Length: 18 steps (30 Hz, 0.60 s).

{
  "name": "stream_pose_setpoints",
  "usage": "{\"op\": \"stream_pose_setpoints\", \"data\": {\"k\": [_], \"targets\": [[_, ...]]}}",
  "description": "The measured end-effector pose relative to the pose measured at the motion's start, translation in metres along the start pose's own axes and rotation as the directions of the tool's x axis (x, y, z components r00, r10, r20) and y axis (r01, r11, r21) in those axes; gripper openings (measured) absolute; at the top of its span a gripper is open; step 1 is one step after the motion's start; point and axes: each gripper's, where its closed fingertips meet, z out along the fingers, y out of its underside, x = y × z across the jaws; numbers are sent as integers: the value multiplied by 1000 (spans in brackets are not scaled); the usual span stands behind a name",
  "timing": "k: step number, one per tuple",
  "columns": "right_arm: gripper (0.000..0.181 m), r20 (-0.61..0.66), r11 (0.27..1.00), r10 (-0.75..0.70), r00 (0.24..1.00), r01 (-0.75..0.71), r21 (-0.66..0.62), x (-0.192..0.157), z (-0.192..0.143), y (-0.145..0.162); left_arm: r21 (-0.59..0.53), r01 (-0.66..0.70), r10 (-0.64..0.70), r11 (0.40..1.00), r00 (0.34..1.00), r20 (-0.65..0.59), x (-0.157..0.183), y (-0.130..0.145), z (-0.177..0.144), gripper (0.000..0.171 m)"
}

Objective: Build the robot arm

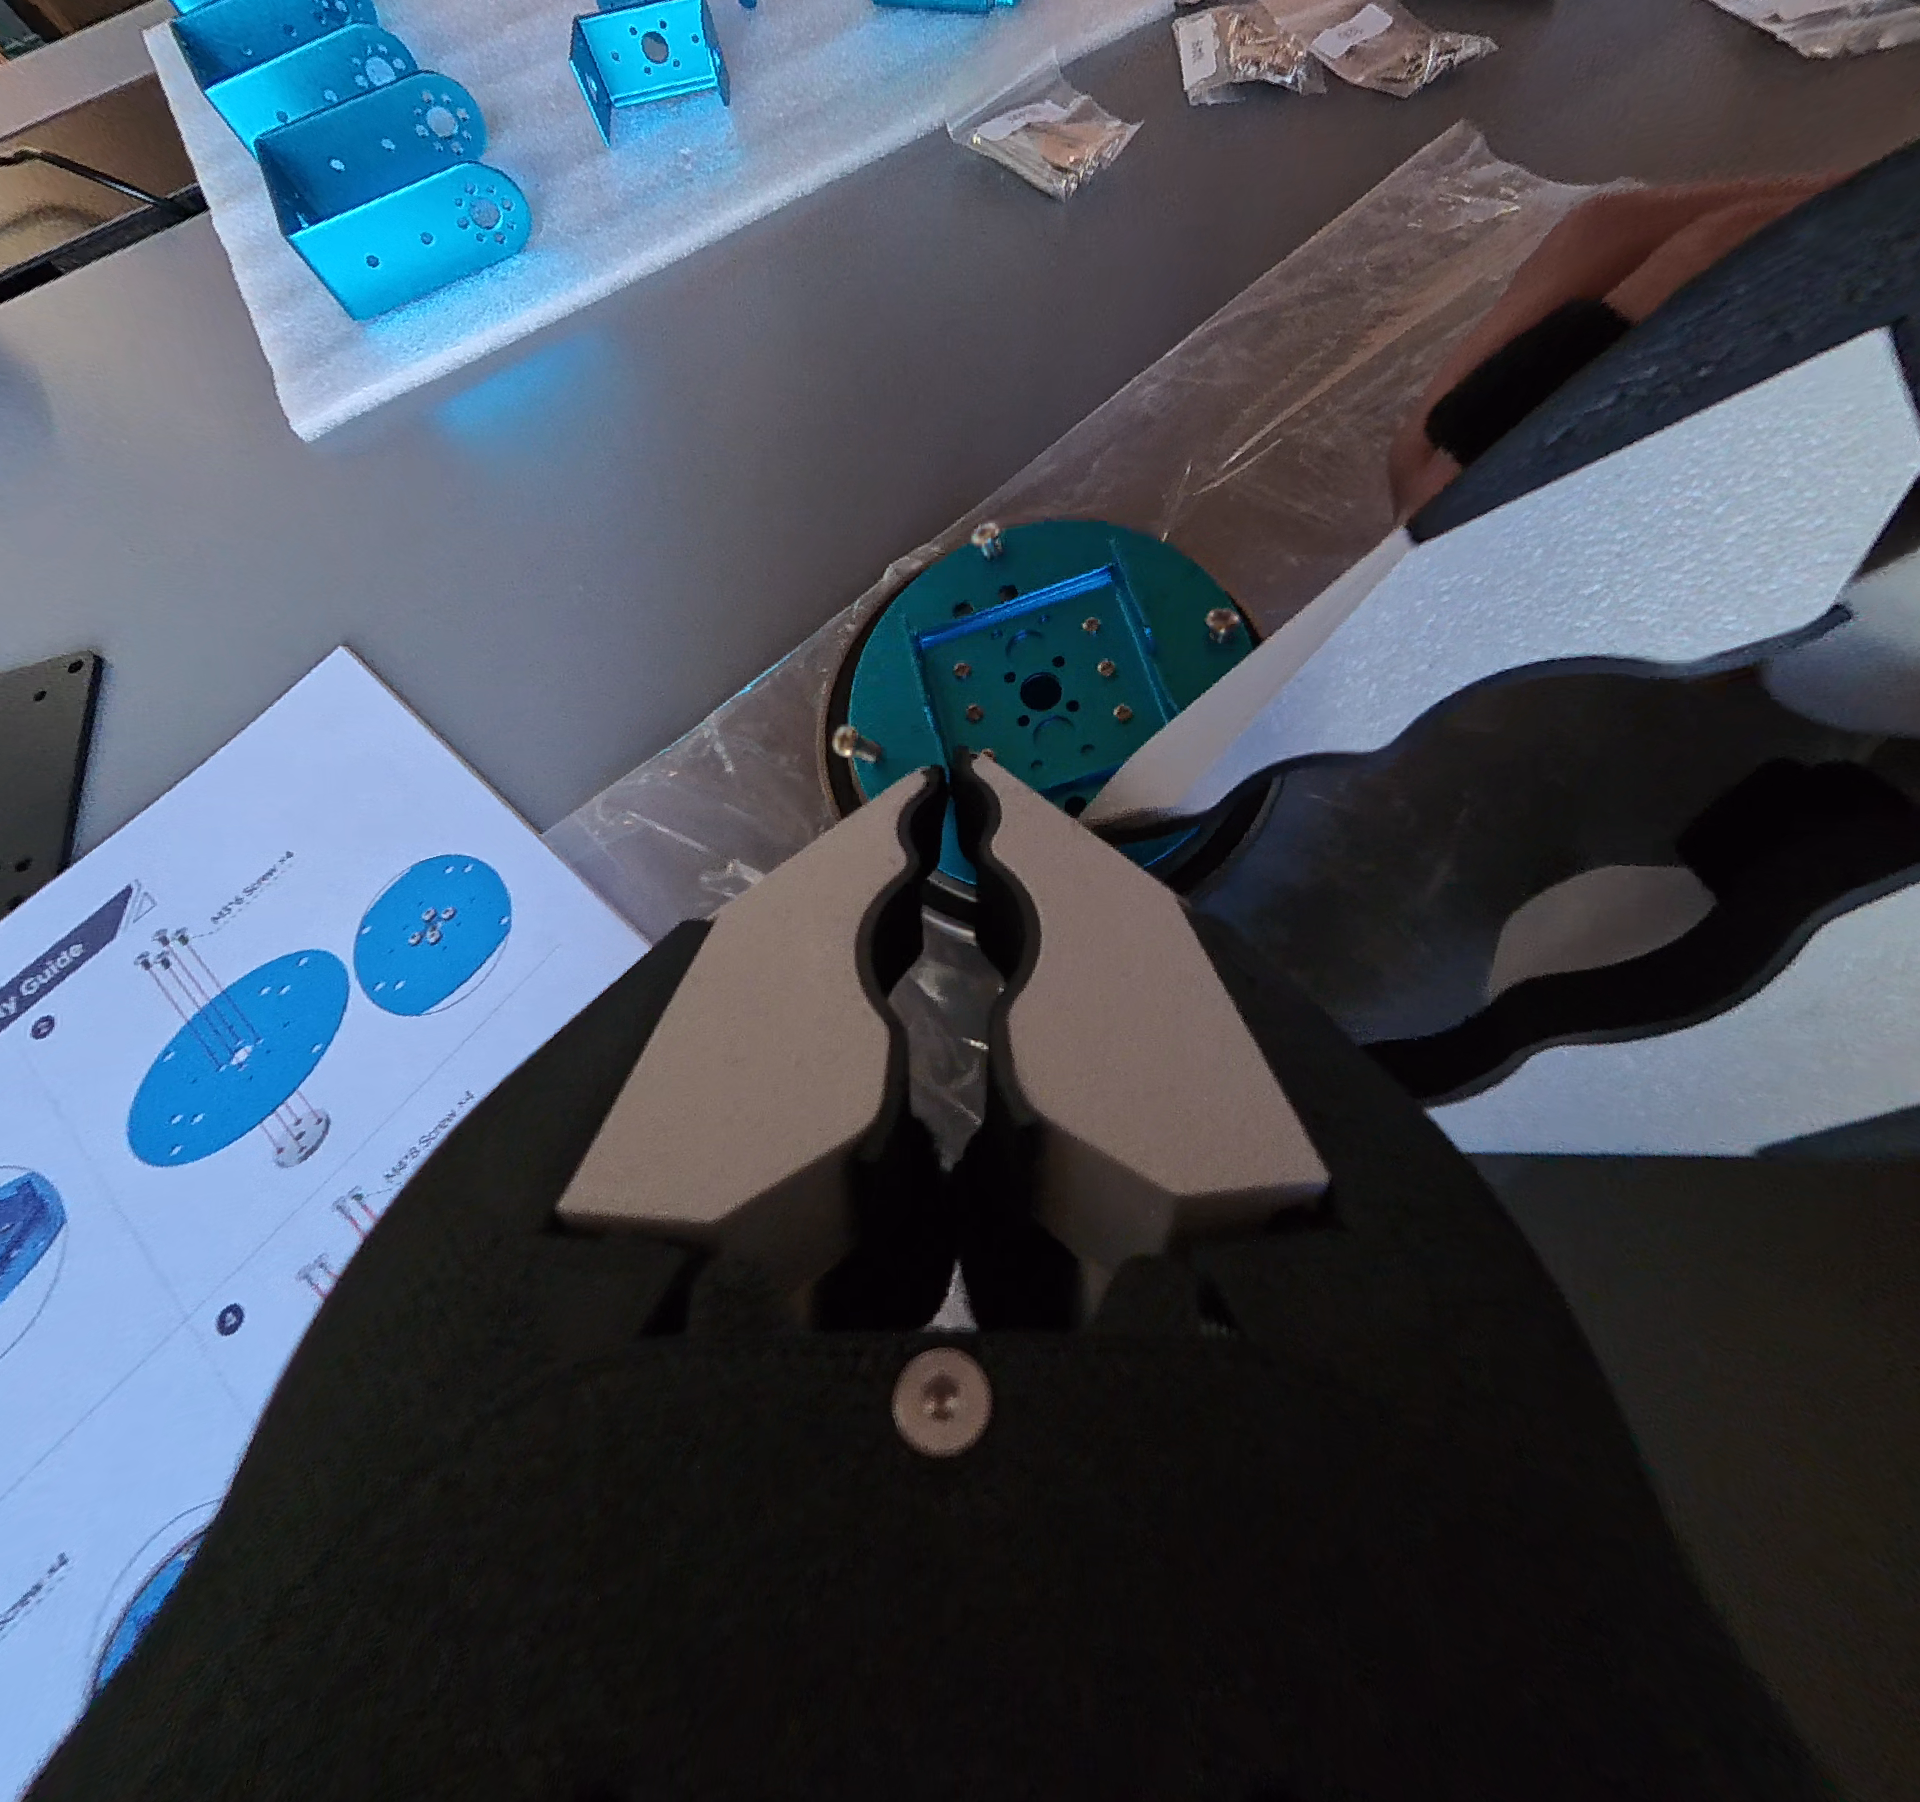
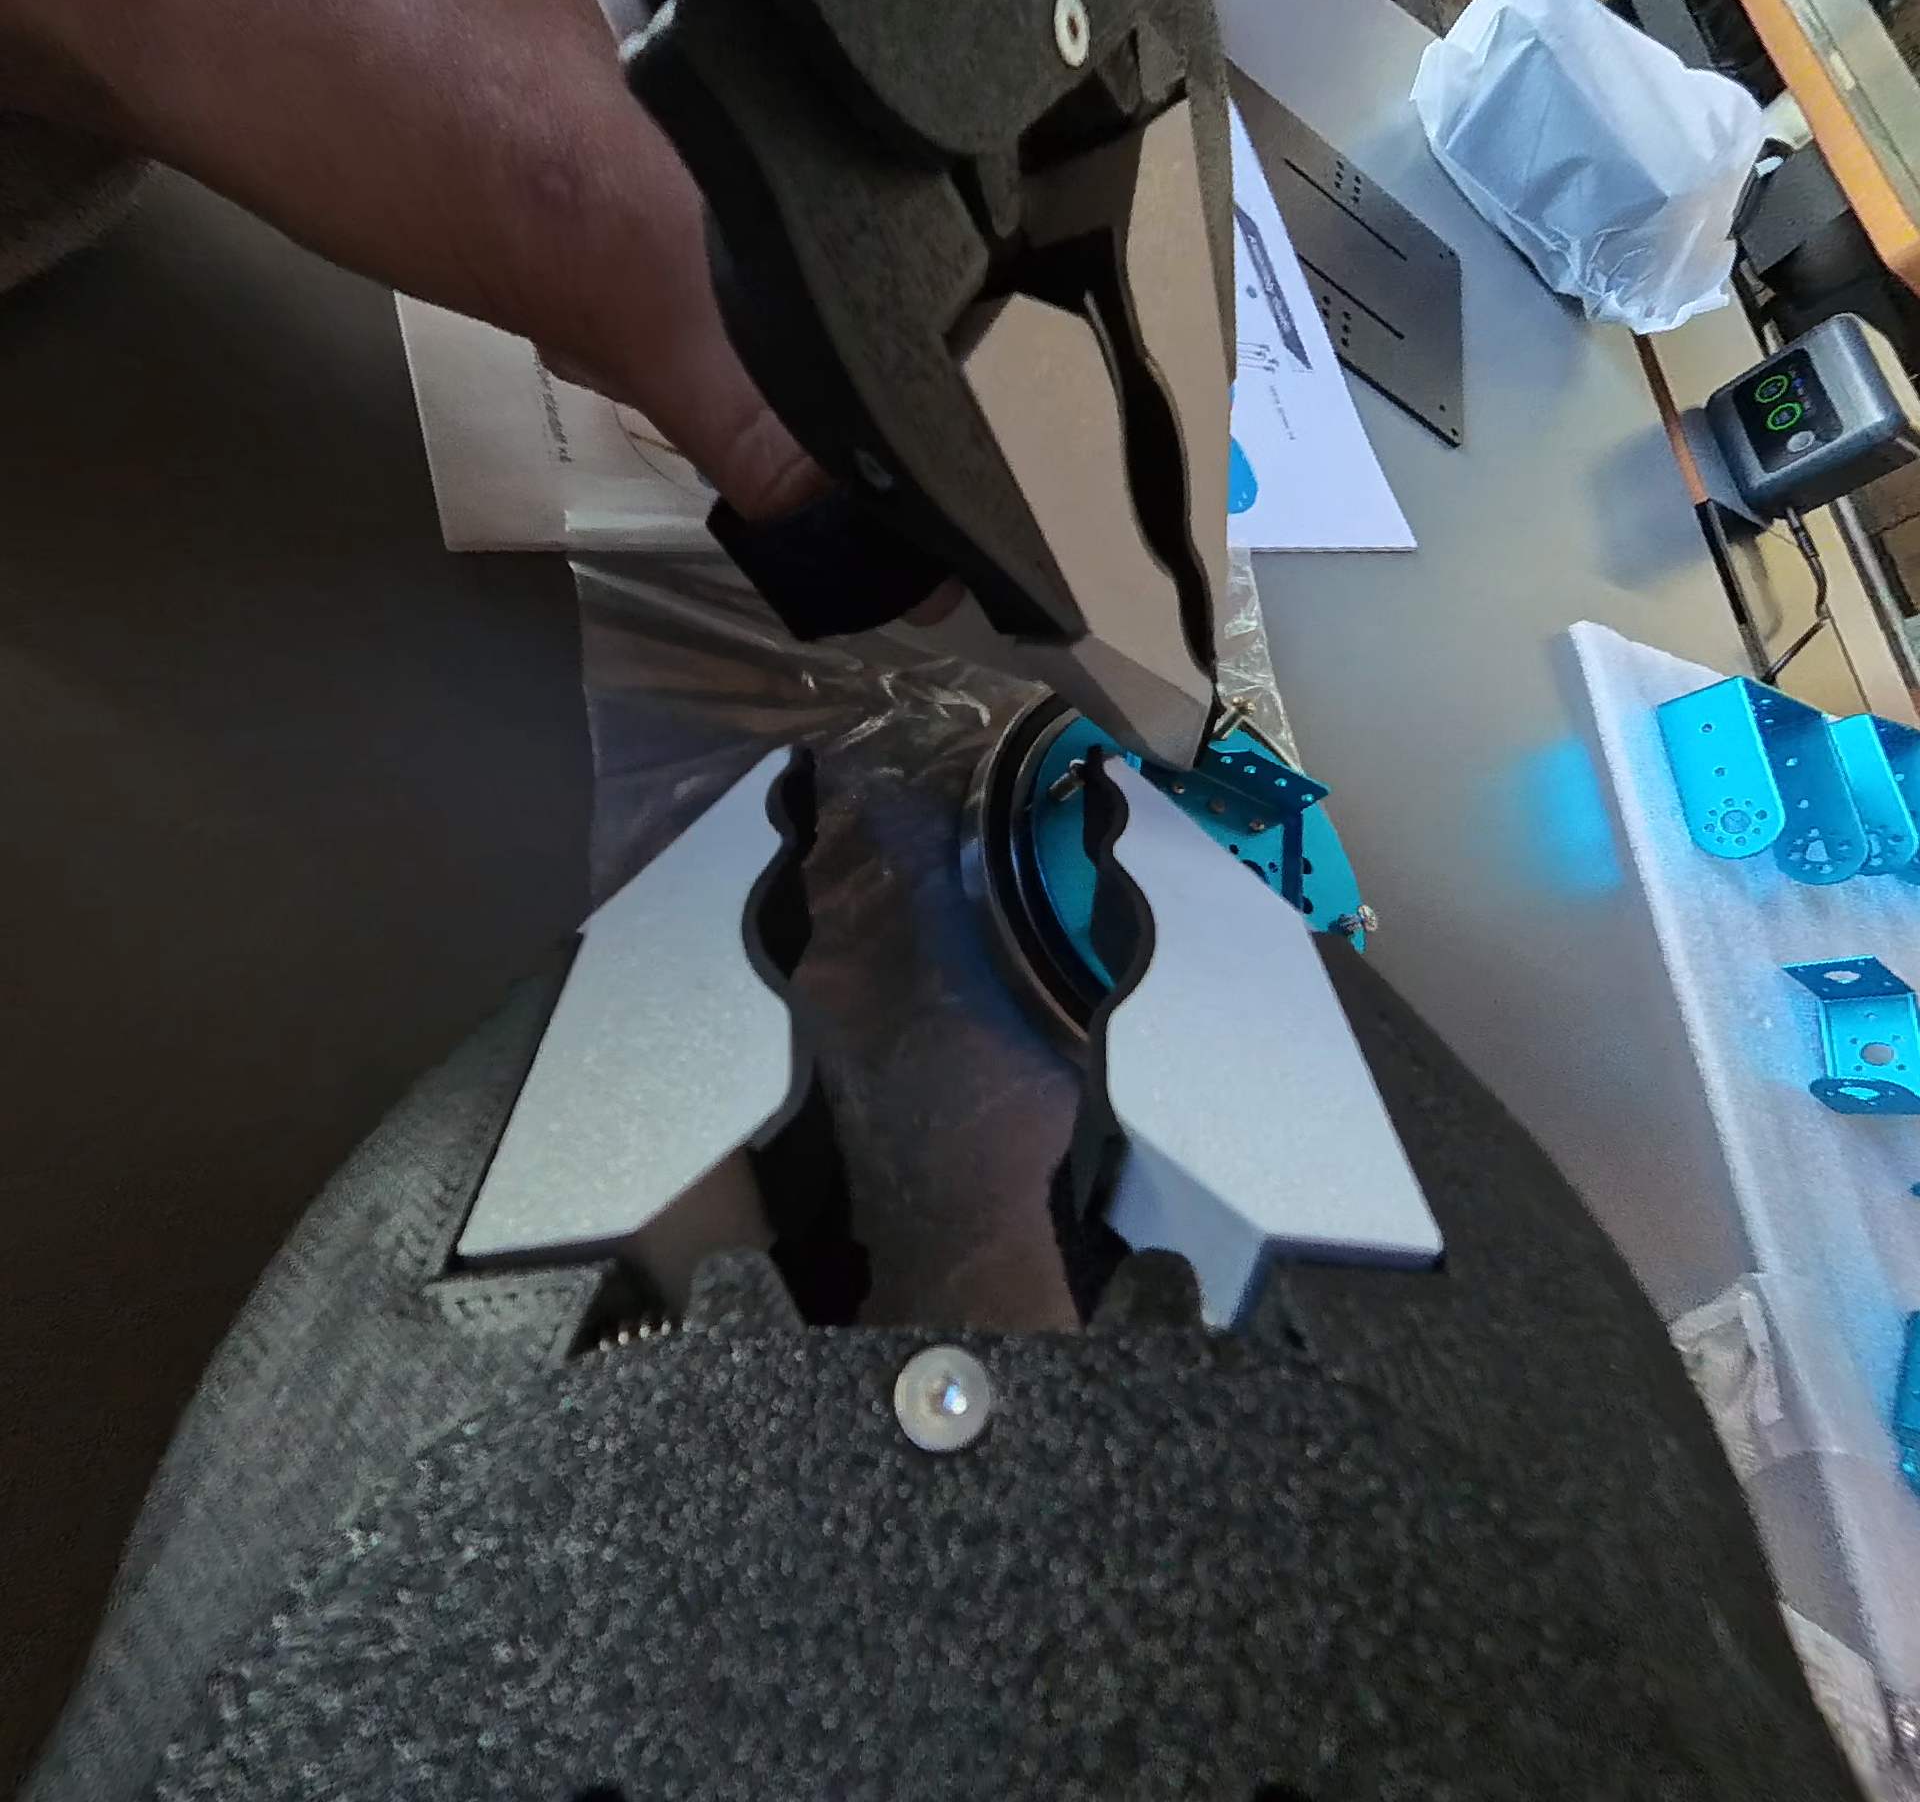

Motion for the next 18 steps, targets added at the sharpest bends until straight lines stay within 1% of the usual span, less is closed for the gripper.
{"op": "stream_pose_setpoints", "data": {"k": [3,5,7,8,9,11,14,16,18], "targets": [[54,14,994,83,996,-84,65,7,-11,-10,-5,-8,8,1000,1000,5,-1,1,0,1],[53,6,976,178,984,-177,125,24,-25,-15,0,-2,2,1000,1000,0,-1,1,-1,1],[49,-23,946,297,955,-291,143,47,-34,-9,0,12,-12,1000,1000,-7,-1,2,-1,1],[48,-31,929,354,935,-347,127,57,-36,0,0,22,-22,1000,1000,-11,-1,2,0,1],[50,-5,915,390,921,-387,109,61,-36,7,5,33,-33,999,999,-17,-1,1,-1,1],[47,52,896,436,898,-439,67,67,-33,19,25,52,-51,998,998,-35,0,-1,-2,3],[47,153,879,468,870,-476,15,70,-29,26,31,65,-64,997,997,-52,0,-3,-5,8],[43,203,858,499,842,-514,22,76,-27,22,69,83,-79,994,995,-64,-1,-10,-13,10],[32,261,826,527,809,-559,65,81,-27,14,97,98,-90,990,992,-83,-5,-16,-19,11]]}}
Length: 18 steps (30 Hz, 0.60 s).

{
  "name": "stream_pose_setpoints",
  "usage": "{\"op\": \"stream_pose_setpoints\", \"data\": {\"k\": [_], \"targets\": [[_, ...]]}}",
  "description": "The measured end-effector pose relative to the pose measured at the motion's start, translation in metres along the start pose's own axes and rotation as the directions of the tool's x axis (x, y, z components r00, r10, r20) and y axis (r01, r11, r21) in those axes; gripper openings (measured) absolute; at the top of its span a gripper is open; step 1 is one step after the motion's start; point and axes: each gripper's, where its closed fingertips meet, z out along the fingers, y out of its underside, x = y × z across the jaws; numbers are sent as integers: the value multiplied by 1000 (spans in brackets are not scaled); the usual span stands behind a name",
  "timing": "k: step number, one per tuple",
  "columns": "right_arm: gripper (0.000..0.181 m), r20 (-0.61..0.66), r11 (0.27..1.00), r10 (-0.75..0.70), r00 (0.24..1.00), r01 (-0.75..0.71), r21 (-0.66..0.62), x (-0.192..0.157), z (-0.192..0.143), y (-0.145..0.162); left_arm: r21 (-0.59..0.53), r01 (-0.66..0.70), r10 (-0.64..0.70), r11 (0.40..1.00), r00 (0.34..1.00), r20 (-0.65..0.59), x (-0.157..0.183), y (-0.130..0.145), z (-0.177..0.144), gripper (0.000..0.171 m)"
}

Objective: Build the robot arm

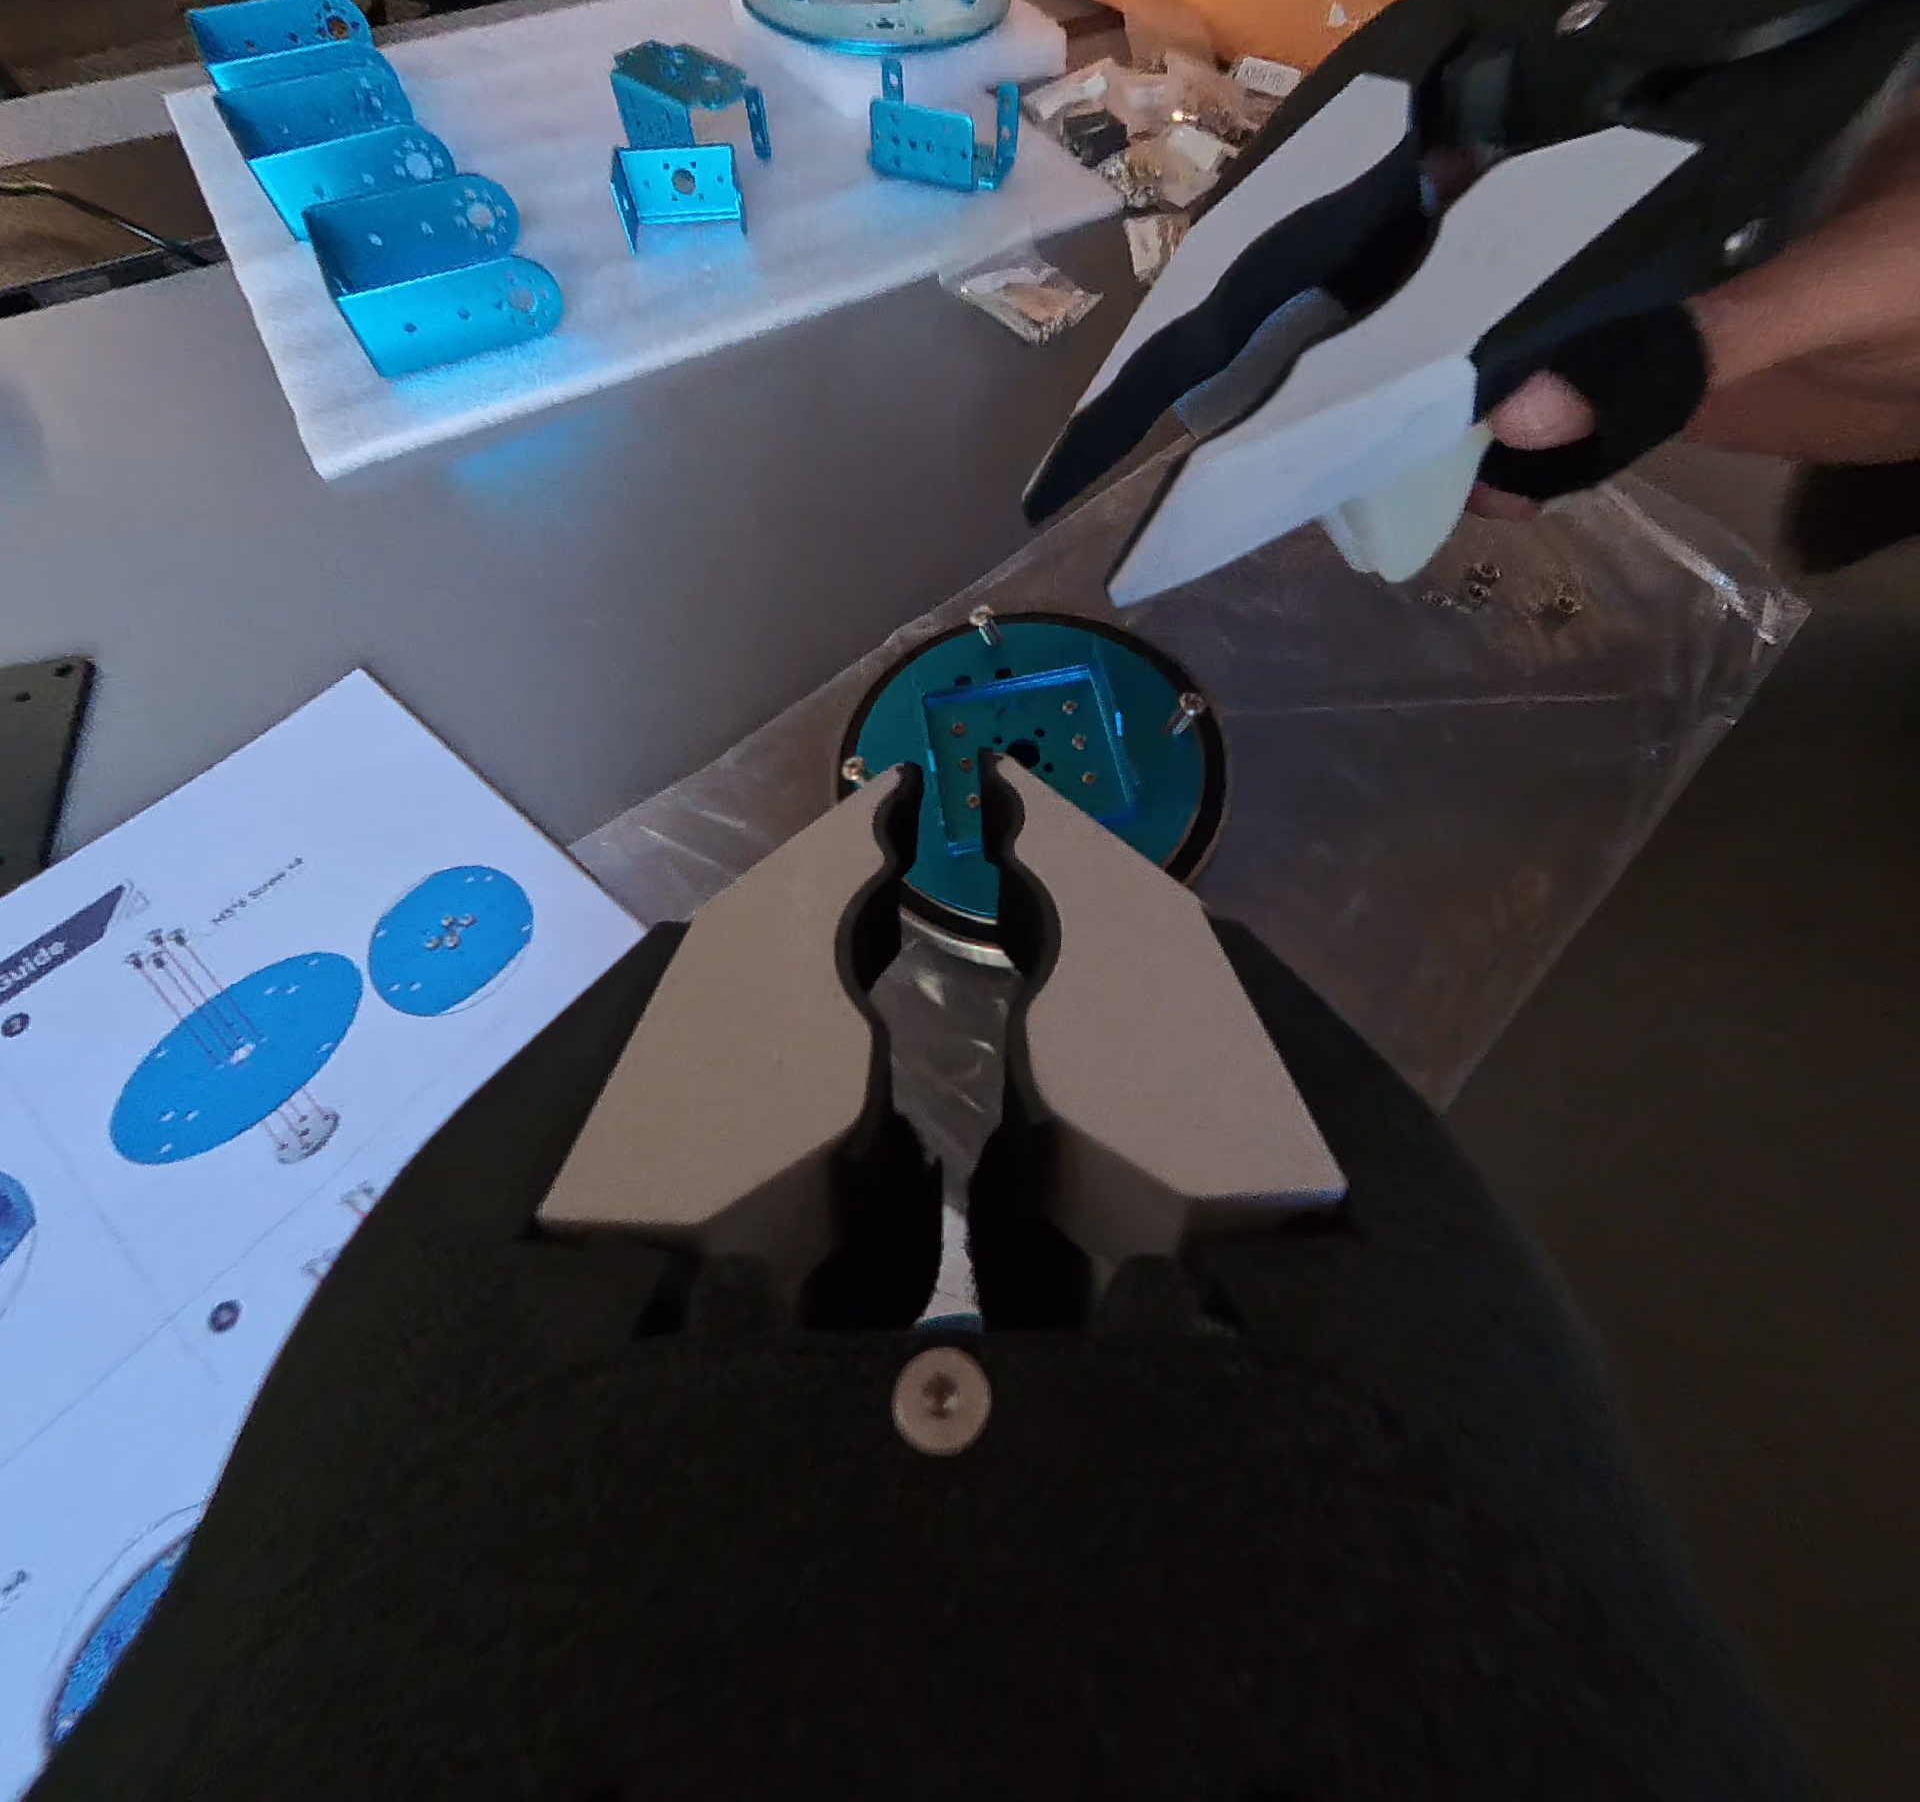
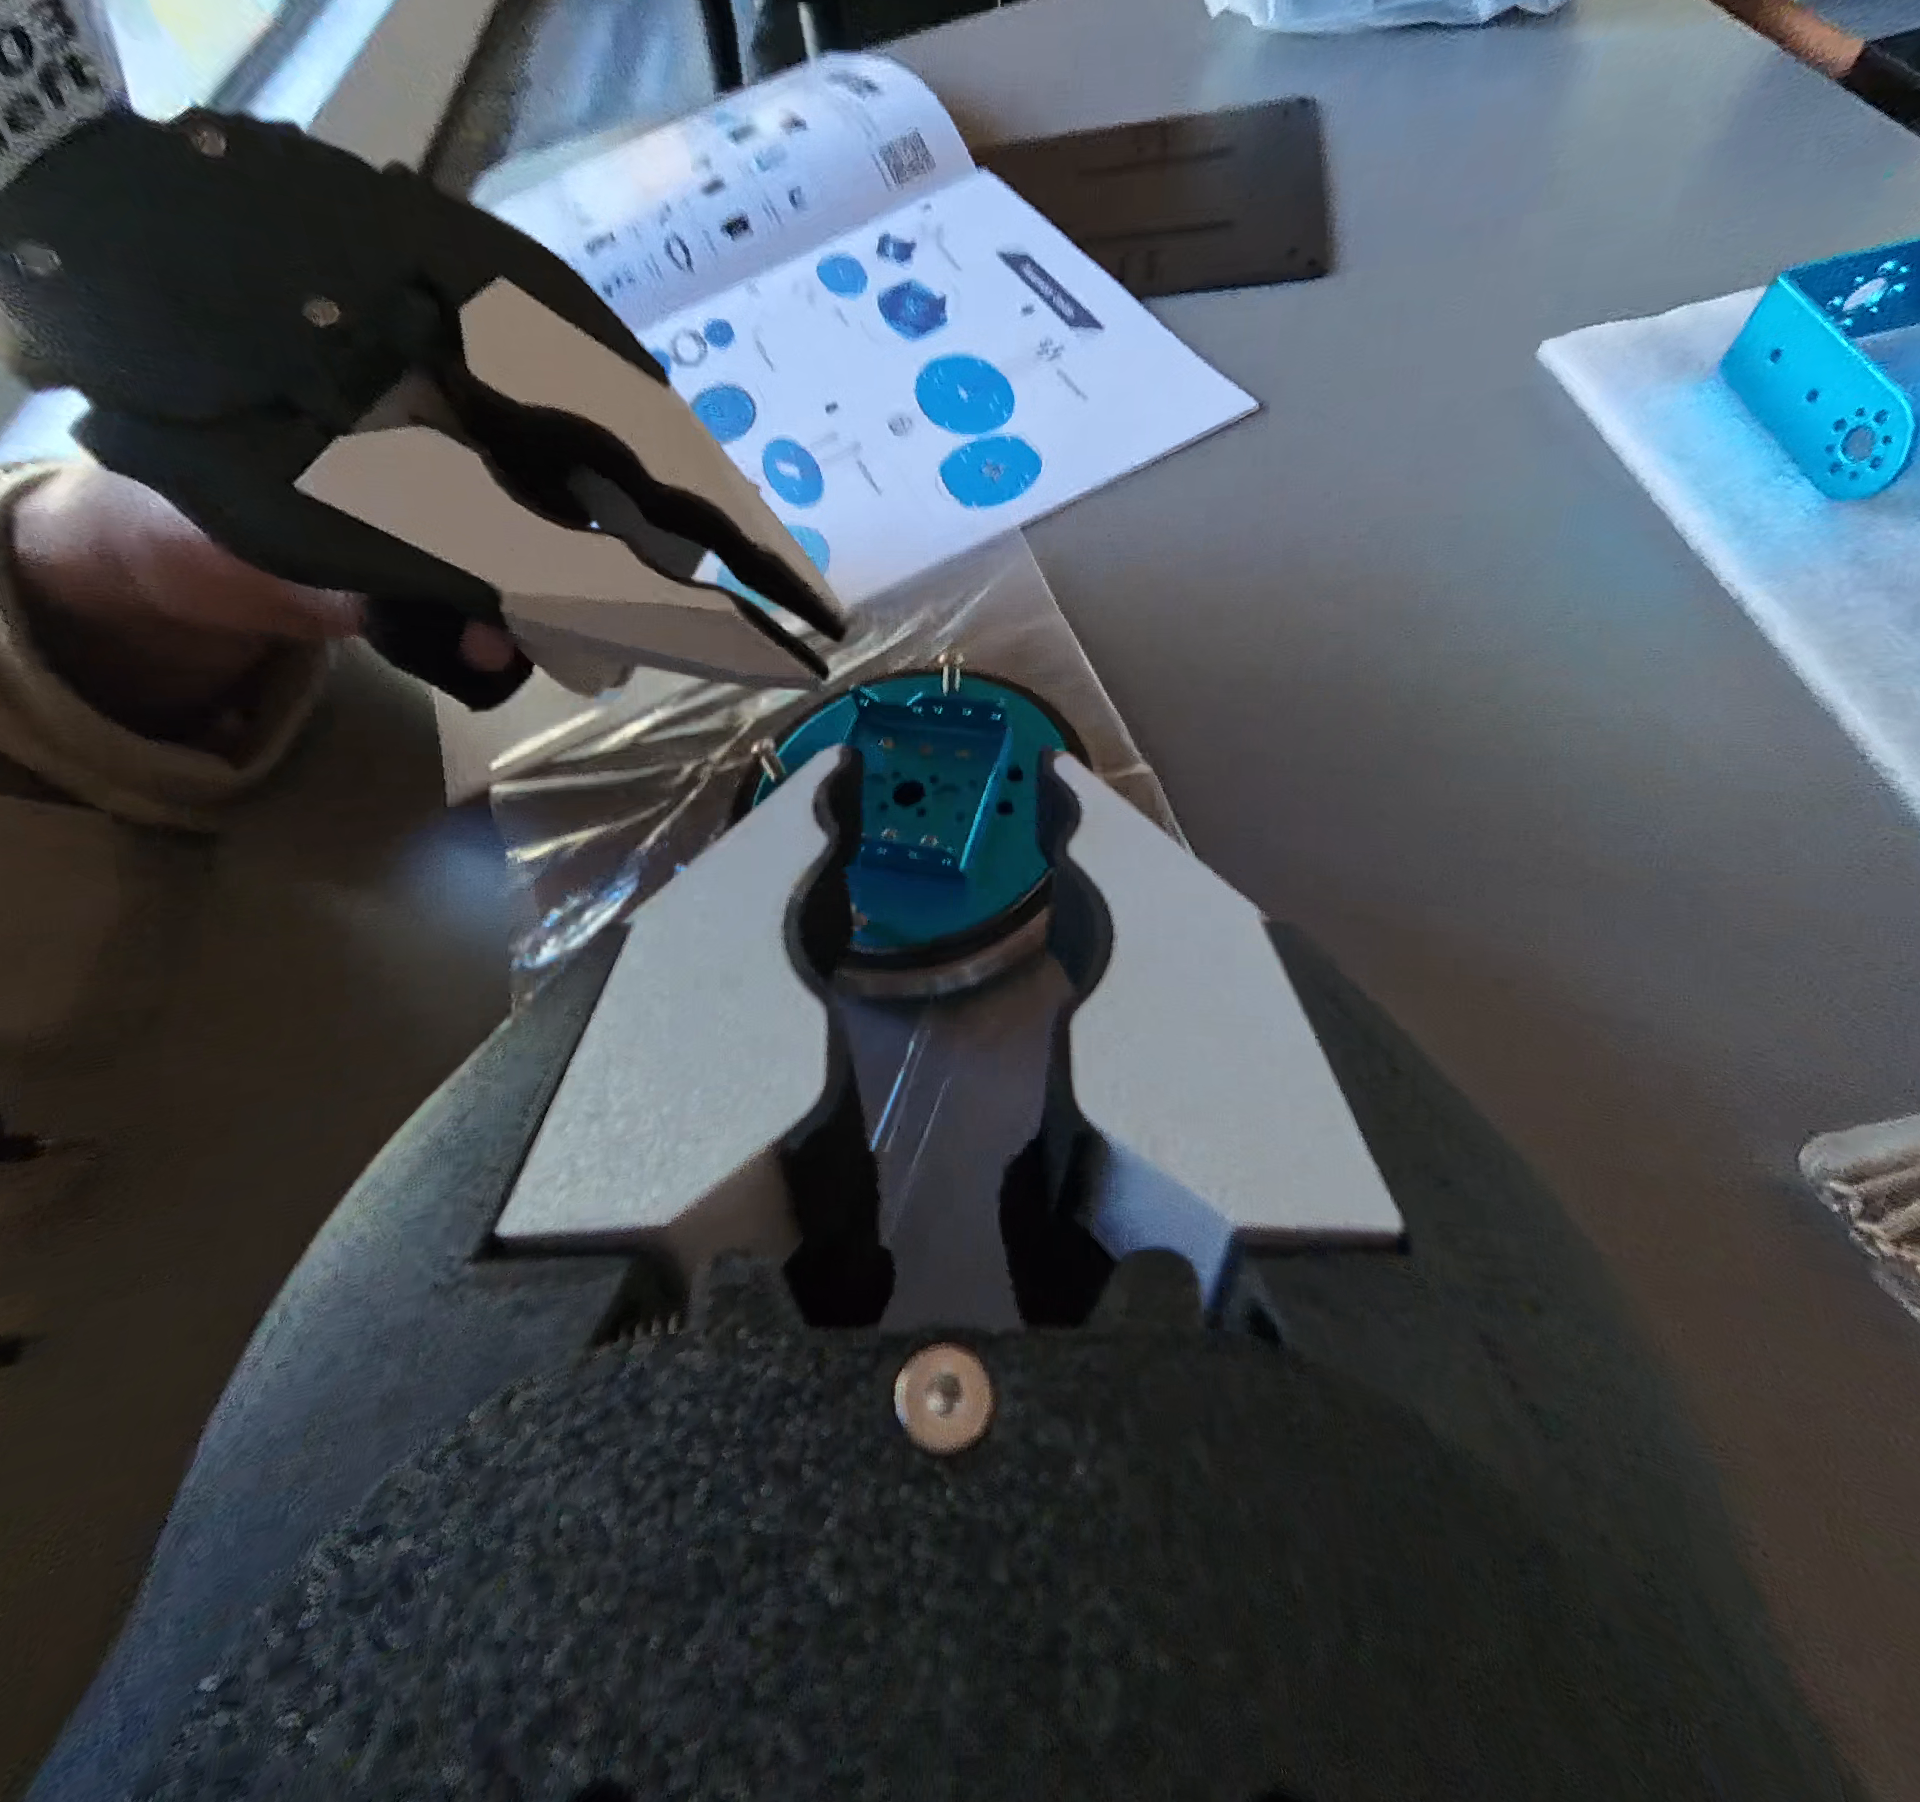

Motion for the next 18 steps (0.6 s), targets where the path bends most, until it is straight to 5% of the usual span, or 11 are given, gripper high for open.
{"op": "stream_pose_setpoints", "data": {"k": [9,18], "targets": [[21,-78,991,-101,992,93,-95,24,20,14,-144,-74,70,987,997,-34,-30,16,11,11],[0,-85,980,-159,984,147,-132,24,25,19,-131,-86,71,988,991,-116,-25,10,18,11]]}}
